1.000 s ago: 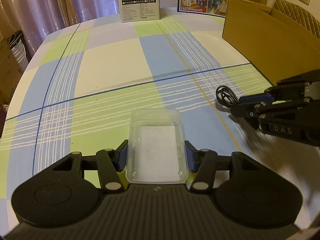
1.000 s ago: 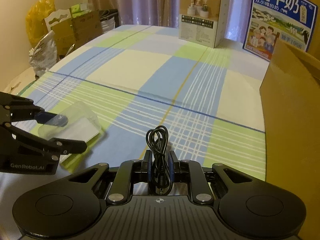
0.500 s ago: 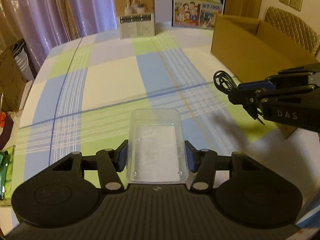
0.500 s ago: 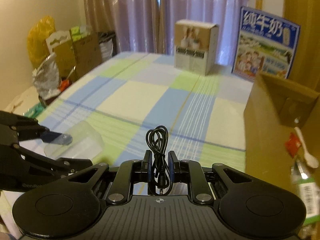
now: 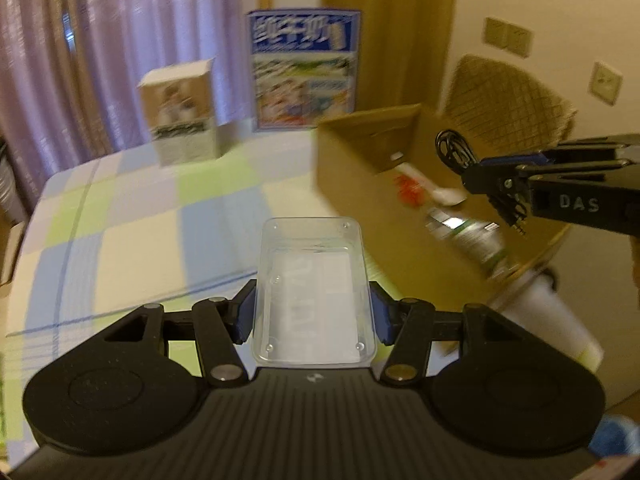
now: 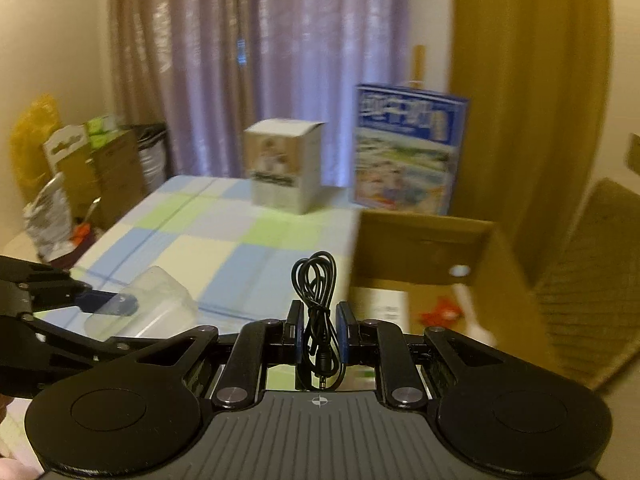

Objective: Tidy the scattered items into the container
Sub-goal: 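Carry the black cable and clear tray over the cardboard box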

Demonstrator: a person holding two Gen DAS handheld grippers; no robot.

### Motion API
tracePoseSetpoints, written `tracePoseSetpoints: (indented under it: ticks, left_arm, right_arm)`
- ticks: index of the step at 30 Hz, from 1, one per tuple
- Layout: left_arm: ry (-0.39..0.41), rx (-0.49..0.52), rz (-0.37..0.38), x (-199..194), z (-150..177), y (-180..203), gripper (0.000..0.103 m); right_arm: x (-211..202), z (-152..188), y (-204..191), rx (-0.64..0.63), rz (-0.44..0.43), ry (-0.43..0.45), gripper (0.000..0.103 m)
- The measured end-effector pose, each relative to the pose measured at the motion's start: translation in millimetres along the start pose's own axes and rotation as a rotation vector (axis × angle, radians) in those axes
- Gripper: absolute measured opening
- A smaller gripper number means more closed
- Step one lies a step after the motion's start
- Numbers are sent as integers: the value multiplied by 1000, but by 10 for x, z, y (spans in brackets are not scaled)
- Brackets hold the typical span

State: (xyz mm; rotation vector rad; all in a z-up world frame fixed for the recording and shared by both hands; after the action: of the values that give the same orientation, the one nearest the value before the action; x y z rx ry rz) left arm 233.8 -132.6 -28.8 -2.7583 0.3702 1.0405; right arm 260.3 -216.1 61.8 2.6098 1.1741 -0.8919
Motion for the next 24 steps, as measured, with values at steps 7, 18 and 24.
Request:
tracePoseSetpoints:
  ticks: [7,18,24]
  left_arm:
    - [32,23,81,224,-489,602,51]
    - [16,3,128,743,-861,1037,51]
    - [5,-8,139,951,-938,1089,51]
  right_arm:
    - [-235,-56,757,76,83,-6,13]
    - [-82,11,1381,155,111,-39,13]
    - [70,28,1520,179,107,-53,13]
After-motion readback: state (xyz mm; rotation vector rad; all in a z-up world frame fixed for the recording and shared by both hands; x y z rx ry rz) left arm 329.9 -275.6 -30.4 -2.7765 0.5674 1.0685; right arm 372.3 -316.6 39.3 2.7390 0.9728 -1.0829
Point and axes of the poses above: each gripper's, at about its wrist camera, not at the fingertips, and x roughly the way its jaws point, y to its right, z to its underside, the point moved 8 cm from there along x, roughly the way its jaws point, and after that the axes turned 7 degrees about x, right-handed, at the moved point
